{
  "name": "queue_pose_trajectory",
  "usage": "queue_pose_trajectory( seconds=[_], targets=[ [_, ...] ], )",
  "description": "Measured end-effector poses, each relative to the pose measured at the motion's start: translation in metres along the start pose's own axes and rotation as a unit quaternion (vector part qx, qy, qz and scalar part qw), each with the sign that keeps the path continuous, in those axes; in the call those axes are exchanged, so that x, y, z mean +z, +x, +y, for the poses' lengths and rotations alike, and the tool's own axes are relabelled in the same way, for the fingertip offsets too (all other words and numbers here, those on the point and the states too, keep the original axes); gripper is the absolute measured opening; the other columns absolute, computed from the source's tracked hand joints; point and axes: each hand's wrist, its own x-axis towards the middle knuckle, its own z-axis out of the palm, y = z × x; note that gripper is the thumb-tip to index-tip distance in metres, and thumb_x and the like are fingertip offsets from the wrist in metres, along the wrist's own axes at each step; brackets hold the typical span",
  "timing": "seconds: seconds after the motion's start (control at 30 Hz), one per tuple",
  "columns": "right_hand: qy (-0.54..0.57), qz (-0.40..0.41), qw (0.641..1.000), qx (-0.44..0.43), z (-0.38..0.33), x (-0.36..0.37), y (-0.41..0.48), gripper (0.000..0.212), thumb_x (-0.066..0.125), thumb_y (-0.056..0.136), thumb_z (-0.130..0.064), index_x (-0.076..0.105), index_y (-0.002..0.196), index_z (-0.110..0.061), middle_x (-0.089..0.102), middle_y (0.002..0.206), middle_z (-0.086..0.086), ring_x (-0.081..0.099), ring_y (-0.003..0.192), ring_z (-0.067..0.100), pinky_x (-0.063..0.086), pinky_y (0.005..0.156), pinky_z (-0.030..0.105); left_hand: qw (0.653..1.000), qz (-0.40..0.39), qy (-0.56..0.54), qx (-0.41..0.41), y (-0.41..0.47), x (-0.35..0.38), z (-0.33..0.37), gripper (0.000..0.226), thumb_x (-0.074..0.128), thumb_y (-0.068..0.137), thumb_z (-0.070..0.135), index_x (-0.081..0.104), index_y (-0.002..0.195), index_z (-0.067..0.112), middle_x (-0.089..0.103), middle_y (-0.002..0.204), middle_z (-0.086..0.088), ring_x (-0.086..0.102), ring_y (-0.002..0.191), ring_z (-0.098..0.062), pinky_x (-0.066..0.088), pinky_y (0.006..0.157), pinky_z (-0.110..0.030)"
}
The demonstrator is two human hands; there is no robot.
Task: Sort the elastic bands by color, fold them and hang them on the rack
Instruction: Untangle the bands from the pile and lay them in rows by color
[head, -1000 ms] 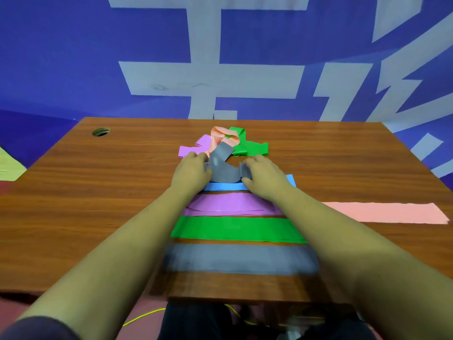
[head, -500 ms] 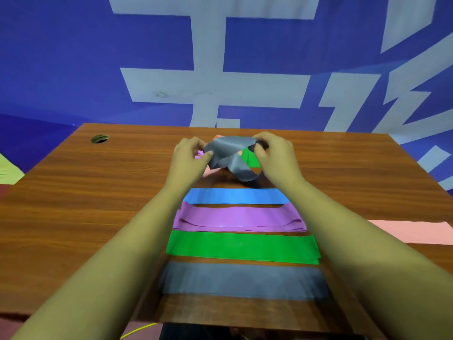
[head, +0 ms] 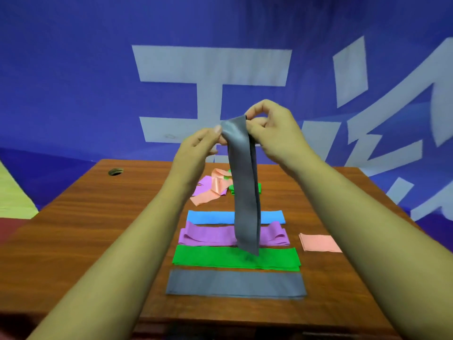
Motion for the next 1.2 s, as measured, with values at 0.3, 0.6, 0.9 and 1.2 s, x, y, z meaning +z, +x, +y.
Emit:
queue_pose_trajectory(
  seconds=[0.3, 0.6, 0.9, 1.2],
  targets=[
    [0.151, -0.002, 0.988, 0.028, -0.026, -0.015, -0.045, 0.017, 0.055, 0.090, 0.001, 0.067, 0.086, -0.010, 0.067, 0.074, 0.003, 0.066, 0.067, 0.016, 0.059, 0.068, 0.035, 0.996, 0.071, -0.001, 0.049, -0.033, 0.012, 0.028, 0.018, 0.067, 0.090, 0.012, 0.052, 0.080, 0.013, 0.053, 0.065, 0.005, 0.049, 0.063, -0.007, 0.040, 0.062, -0.019],
    [0.038, -0.045, 0.998, -0.007, -0.033, -0.014, -0.052, 0.010, 0.066, 0.089, -0.003, 0.071, 0.095, -0.009, 0.071, 0.080, 0.002, 0.066, 0.072, 0.009, 0.056, 0.067, 0.026, 0.994, 0.008, -0.094, -0.058, -0.062, 0.022, 0.025, 0.017, 0.065, 0.091, 0.015, 0.060, 0.106, 0.009, 0.072, 0.079, 0.002, 0.065, 0.077, -0.012, 0.052, 0.072, -0.029],
    [0.128, -0.100, 0.985, 0.052, -0.039, -0.018, -0.049, 0.017, 0.063, 0.090, -0.001, 0.068, 0.106, 0.000, 0.068, 0.094, 0.014, 0.067, 0.086, 0.019, 0.059, 0.077, 0.031, 0.970, -0.128, -0.172, -0.115, -0.081, 0.027, 0.011, 0.021, 0.060, 0.091, 0.012, 0.055, 0.111, 0.009, 0.072, 0.086, -0.015, 0.069, 0.067, -0.032, 0.057, 0.067, -0.037],
    [0.082, -0.081, 0.986, 0.121, -0.013, -0.024, -0.049, 0.012, 0.069, 0.086, 0.000, 0.066, 0.097, 0.005, 0.064, 0.077, 0.012, 0.064, 0.065, 0.017, 0.060, 0.065, 0.031, 0.908, -0.253, -0.254, -0.214, -0.097, 0.023, -0.010, 0.036, 0.057, 0.083, 0.006, 0.057, 0.119, 0.005, 0.067, 0.110, -0.025, 0.064, 0.104, -0.047, 0.051, 0.093, -0.053]
  ],
)
